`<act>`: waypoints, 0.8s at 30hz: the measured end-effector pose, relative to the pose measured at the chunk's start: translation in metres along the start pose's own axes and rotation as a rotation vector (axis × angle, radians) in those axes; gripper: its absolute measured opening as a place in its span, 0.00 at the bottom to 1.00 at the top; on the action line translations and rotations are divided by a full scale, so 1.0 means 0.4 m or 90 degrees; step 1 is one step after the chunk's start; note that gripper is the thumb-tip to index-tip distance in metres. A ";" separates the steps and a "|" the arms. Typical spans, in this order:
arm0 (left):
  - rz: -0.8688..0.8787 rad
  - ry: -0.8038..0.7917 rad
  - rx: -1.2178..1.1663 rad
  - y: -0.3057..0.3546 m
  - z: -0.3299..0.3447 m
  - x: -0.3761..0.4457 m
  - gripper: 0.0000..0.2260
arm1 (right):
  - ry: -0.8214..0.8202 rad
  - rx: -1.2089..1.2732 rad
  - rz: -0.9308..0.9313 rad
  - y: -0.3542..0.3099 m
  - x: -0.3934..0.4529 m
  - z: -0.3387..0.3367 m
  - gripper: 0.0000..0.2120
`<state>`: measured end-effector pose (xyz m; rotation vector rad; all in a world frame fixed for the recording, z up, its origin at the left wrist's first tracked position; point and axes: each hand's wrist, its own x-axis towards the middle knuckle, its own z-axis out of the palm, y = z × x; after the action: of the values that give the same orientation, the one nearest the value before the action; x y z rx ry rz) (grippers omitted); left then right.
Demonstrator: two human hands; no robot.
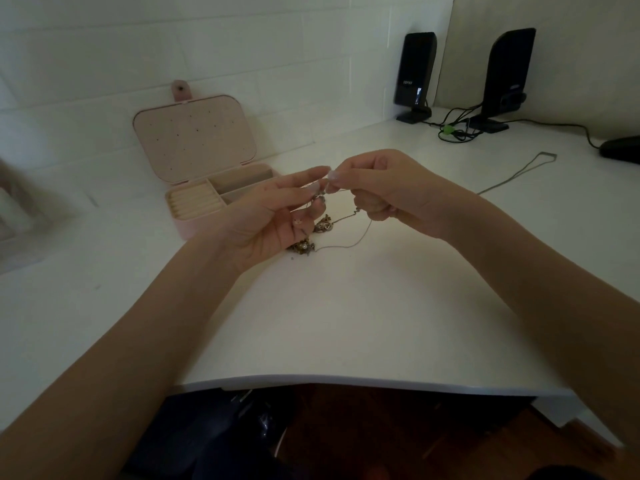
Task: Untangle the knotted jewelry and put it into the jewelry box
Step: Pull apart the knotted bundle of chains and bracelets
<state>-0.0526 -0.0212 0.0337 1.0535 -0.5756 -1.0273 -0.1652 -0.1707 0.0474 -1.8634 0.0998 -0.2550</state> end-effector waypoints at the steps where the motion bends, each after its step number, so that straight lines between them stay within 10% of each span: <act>1: -0.001 -0.006 0.004 0.000 0.000 0.000 0.18 | -0.002 0.006 0.002 0.000 0.000 0.000 0.08; 16: 0.051 0.071 0.235 -0.004 0.027 -0.013 0.11 | 0.011 0.036 -0.008 -0.005 -0.002 -0.013 0.09; 24: 0.348 0.207 0.768 -0.054 0.000 -0.009 0.04 | 0.032 0.017 0.000 -0.002 0.002 -0.013 0.09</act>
<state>-0.0629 -0.0209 0.0143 1.8993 -1.1750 0.0865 -0.1657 -0.1754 0.0498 -1.8315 0.1293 -0.3016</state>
